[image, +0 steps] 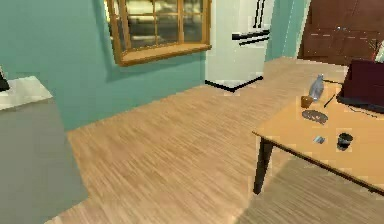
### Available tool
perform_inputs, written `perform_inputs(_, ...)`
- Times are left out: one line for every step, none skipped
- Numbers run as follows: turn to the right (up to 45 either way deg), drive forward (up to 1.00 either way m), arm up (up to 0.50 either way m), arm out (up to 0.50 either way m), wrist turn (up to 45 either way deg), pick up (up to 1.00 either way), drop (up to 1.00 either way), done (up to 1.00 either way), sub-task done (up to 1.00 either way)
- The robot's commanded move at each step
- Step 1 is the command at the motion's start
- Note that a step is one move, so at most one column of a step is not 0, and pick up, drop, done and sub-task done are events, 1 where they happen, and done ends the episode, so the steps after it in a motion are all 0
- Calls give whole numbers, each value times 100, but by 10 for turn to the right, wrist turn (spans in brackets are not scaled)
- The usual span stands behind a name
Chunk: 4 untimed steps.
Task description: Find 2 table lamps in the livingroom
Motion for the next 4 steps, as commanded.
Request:
perform_inputs(0,100,0,0,0,0,0,0,0)
perform_inputs(90,0,0,0,0,0,0,0,0)
perform_inputs(0,40,0,0,0,0,0,0,0)
perform_inputs(-450,0,0,0,0,0,0,0,0)
